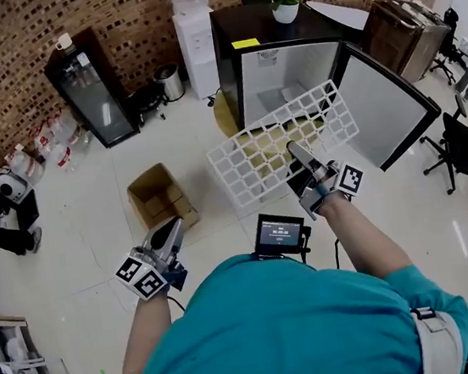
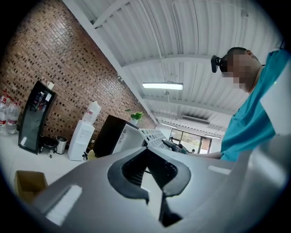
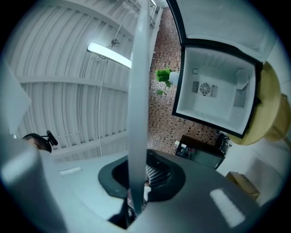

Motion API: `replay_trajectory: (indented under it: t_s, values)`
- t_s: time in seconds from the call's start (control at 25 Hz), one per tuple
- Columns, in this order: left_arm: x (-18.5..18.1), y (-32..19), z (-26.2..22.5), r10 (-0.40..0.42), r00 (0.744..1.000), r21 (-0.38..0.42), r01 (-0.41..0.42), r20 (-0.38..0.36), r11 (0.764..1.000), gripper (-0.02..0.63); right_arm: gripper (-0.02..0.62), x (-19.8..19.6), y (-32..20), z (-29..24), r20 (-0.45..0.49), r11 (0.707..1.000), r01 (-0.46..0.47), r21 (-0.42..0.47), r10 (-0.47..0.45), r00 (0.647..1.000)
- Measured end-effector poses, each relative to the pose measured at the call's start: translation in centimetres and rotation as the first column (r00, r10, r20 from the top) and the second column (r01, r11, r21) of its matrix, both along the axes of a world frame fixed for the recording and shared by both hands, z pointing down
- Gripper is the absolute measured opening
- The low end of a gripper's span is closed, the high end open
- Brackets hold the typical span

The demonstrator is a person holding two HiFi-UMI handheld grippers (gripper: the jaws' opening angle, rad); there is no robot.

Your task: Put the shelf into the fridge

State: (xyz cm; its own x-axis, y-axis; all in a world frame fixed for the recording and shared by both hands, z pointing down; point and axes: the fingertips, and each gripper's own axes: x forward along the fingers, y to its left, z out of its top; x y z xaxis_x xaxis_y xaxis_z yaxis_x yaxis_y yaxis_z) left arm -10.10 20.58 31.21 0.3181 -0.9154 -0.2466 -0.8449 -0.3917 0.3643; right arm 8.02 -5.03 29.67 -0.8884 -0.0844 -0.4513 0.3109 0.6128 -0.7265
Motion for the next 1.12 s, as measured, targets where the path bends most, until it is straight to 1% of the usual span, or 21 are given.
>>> replay_trajectory:
  t_s: [0.04,0.12,0.2,0.28,0.4,0.44,0.52,0.64,0.76,0.84,1.0,1.04,1.12]
  values:
    - [-0.3,-0.9,0.4,0.008,1.000,-0.003,-0.008,0.006,1.000,-0.003,0.028,-0.3,-1.0,0.2,0.005,1.000,-0.006,-0.006,0.006,1.000]
    - [-2.3,-2.8,0.8,0.025,1.000,-0.004,-0.025,0.005,1.000,-0.003,0.028,-1.9,-3.0,0.5,0.004,0.999,-0.028,-0.015,0.028,1.000]
    - [-5.8,-5.3,1.1,0.050,0.999,-0.003,-0.050,-0.012,0.999,-0.003,0.028,-4.5,-5.4,0.9,-0.007,0.998,-0.062,-0.029,0.062,0.998]
    - [-10.0,-8.2,1.9,0.088,0.996,-0.002,-0.088,-0.017,0.996,-0.003,0.028,-7.6,-8.2,2.0,-0.020,0.993,-0.110,-0.048,0.110,0.994]
    - [-15.7,-12.1,2.5,0.139,0.990,0.012,-0.139,-0.010,0.990,-0.003,0.028,-11.7,-11.8,3.4,-0.036,0.980,-0.176,-0.093,0.174,0.984]
    - [-17.1,-12.9,2.4,0.158,0.987,0.012,-0.158,-0.012,0.987,-0.003,0.028,-12.6,-12.4,3.5,-0.042,0.973,-0.197,-0.118,0.194,0.980]
    - [-19.0,-14.3,2.3,0.210,0.978,0.002,-0.210,-0.004,0.978,-0.003,0.028,-13.2,-13.1,4.1,-0.054,0.954,-0.250,-0.164,0.245,0.968]
    - [-20.2,-17.6,3.3,0.287,0.957,-0.005,-0.287,0.030,0.958,-0.003,0.028,-12.3,-16.1,6.5,-0.067,0.915,-0.339,-0.218,0.333,0.941]
    - [-20.1,-22.8,6.4,0.326,0.943,-0.019,-0.325,0.061,0.945,-0.003,0.028,-11.0,-21.5,10.7,-0.075,0.882,-0.388,-0.266,0.382,0.921]
    - [-20.5,-25.5,7.1,0.335,0.940,-0.029,-0.334,0.067,0.942,-0.002,0.028,-10.8,-23.9,12.0,-0.087,0.868,-0.398,-0.298,0.390,0.917]
    - [-21.3,-28.0,5.3,0.349,0.936,-0.051,-0.347,0.045,0.937,-0.003,0.028,-11.0,-25.6,11.9,-0.101,0.833,-0.393,-0.389,0.386,0.917]
    - [-21.3,-29.1,5.5,0.343,0.938,-0.061,-0.340,0.040,0.938,-0.003,0.027,-11.1,-26.5,12.3,-0.093,0.830,-0.378,-0.411,0.374,0.923]
    - [-20.8,-31.4,6.6,0.318,0.948,-0.081,-0.314,0.031,0.946,-0.002,0.028,-11.2,-28.6,13.3,-0.069,0.833,-0.337,-0.438,0.343,0.937]
